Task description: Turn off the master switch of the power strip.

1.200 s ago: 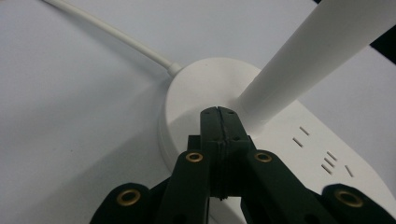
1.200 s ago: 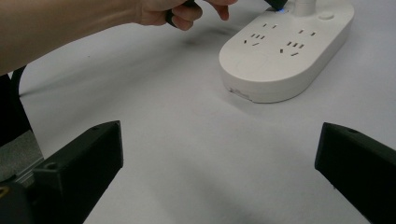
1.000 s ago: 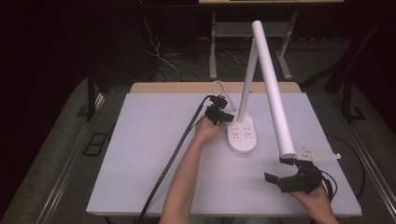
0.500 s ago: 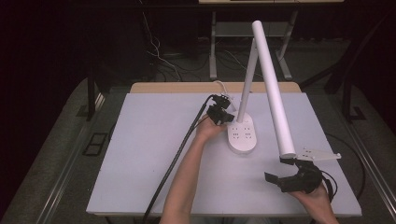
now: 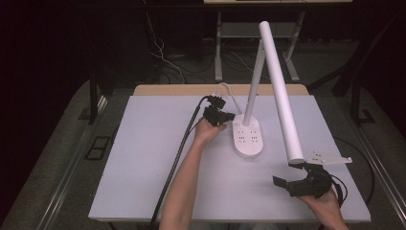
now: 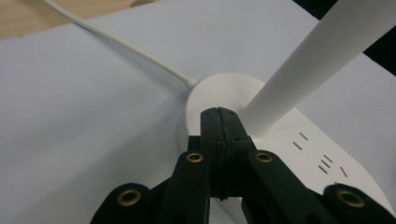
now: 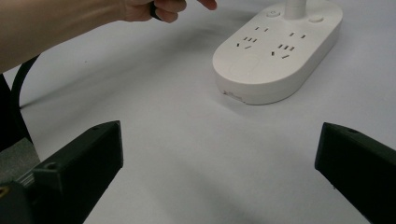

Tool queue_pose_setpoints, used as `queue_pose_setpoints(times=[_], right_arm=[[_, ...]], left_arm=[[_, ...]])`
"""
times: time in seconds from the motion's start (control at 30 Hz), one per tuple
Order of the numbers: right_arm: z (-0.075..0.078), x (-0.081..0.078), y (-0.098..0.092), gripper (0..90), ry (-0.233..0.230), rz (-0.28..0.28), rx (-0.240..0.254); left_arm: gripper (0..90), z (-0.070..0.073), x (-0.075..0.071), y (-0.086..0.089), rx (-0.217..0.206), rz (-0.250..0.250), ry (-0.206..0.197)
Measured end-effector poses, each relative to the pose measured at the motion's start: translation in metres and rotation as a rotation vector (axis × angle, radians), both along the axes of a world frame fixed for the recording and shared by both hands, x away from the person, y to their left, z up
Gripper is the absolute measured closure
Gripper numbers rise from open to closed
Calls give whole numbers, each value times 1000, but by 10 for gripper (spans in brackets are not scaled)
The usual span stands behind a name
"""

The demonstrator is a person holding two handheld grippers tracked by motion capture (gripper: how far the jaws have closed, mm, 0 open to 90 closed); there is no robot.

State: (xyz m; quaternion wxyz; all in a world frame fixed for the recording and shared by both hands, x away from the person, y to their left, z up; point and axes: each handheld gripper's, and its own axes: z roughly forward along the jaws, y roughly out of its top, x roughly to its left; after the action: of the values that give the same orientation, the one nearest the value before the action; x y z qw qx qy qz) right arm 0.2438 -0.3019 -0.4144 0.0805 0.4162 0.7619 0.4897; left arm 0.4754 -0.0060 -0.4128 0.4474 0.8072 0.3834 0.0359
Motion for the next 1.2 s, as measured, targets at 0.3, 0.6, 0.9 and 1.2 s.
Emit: queue_pose_setpoints(times=[0.3, 0.6, 0.9, 1.2], right_arm=[[0, 0, 0, 5, 1, -2, -3], [0, 0, 0, 6, 2, -2, -4], [0, 0, 0, 5, 1, -4, -4], [-1, 0, 0, 5, -2, -1, -4]], left_arm=[[897, 9, -7, 19, -35, 9, -18], [895, 22, -17, 38, -75, -6, -45], [670, 42, -33, 63, -87, -28, -64], [177, 51, -54, 83, -125, -75, -70]])
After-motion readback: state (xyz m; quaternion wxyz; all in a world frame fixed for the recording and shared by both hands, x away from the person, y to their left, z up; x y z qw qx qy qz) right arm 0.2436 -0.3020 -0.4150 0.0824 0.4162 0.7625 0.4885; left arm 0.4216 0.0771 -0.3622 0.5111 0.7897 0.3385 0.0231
